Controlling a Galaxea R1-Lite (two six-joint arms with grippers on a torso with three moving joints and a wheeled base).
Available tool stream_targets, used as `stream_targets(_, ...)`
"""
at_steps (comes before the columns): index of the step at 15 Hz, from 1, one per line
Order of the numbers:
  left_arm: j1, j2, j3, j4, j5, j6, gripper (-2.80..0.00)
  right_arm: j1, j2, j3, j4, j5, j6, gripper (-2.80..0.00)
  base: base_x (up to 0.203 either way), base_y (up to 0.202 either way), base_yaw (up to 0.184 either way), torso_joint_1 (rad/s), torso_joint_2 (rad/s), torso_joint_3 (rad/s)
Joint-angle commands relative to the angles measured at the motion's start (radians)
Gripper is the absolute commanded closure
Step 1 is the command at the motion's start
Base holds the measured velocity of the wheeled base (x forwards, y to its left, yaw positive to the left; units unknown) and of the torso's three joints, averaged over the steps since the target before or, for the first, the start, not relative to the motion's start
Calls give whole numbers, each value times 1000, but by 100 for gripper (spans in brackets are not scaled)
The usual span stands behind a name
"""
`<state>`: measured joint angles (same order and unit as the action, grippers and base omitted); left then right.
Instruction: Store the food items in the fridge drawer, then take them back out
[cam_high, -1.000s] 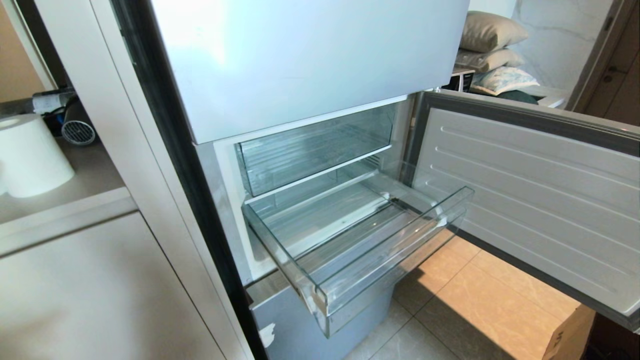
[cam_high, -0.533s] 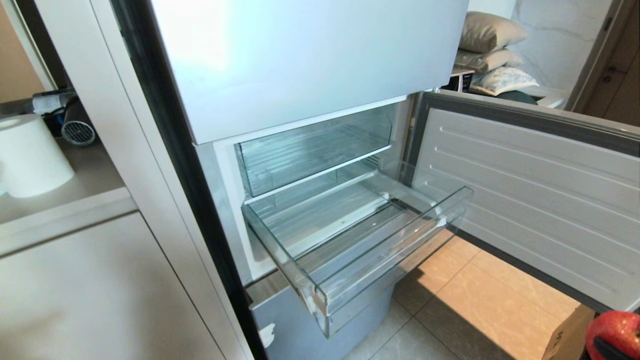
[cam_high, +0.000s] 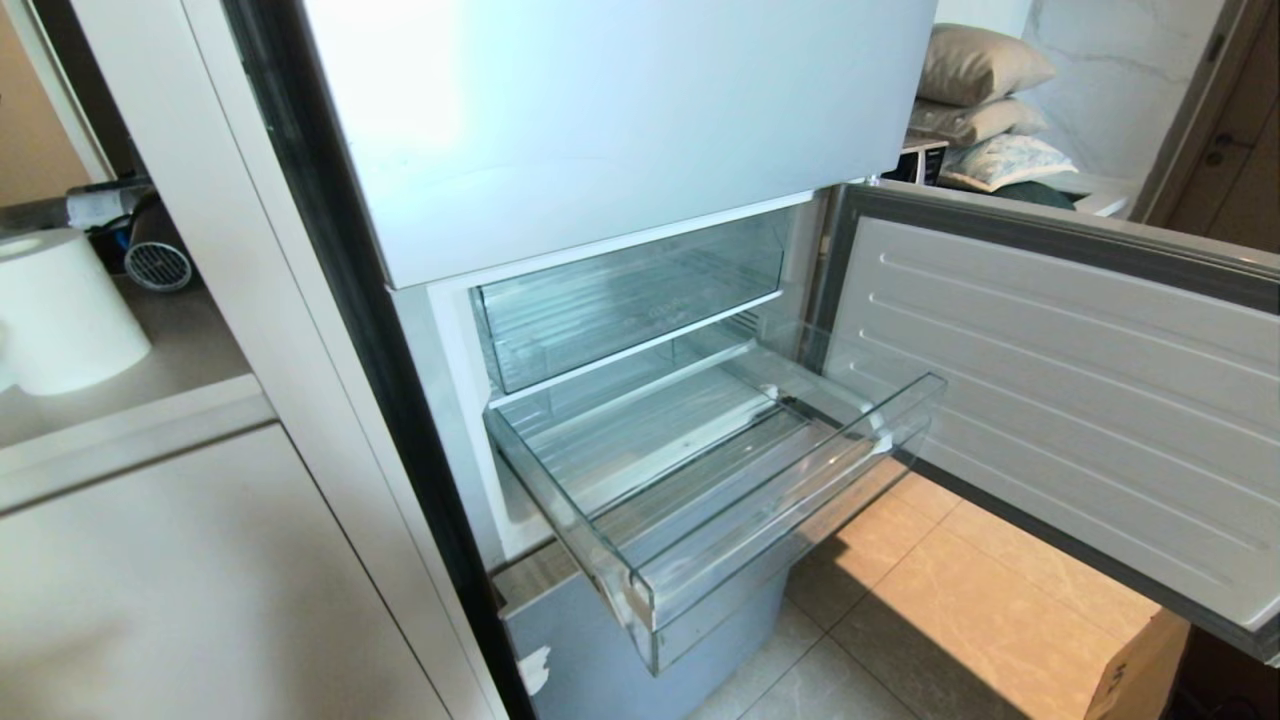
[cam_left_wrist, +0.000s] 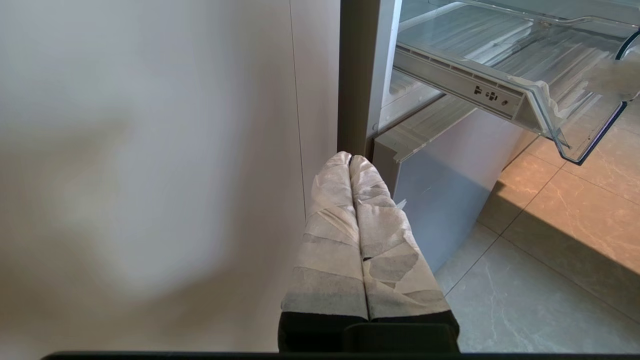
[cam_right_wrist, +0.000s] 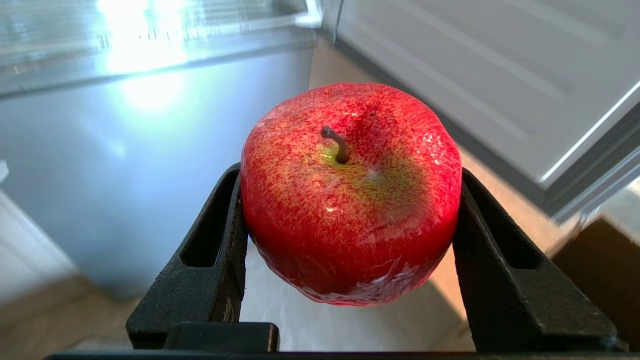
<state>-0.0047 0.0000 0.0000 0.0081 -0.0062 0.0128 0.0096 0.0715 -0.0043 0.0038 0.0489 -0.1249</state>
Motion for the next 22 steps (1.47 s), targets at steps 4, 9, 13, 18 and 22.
stream_targets(4, 0, 2, 0, 0, 0, 0, 0, -2, -70, 4, 1, -36, 71, 0, 0, 0, 0, 0, 0, 0)
stream_targets(9, 0, 2, 0, 0, 0, 0, 0, -2, -70, 6, -5, -49, 119, 0, 0, 0, 11, 0, 0, 0)
stream_targets(13, 0, 2, 0, 0, 0, 0, 0, -2, -71, 6, -5, -49, 122, 0, 2, -5, 155, 2, 4, 4)
stream_targets(18, 0, 2, 0, 0, 0, 0, 0, -2, -70, 6, -5, -49, 122, 0, 2, -7, 175, 3, 0, 4)
stream_targets(22, 0, 2, 0, 0, 0, 0, 0, -2, -70, 4, -5, -49, 120, 0, 3, -8, 176, 2, 2, 3)
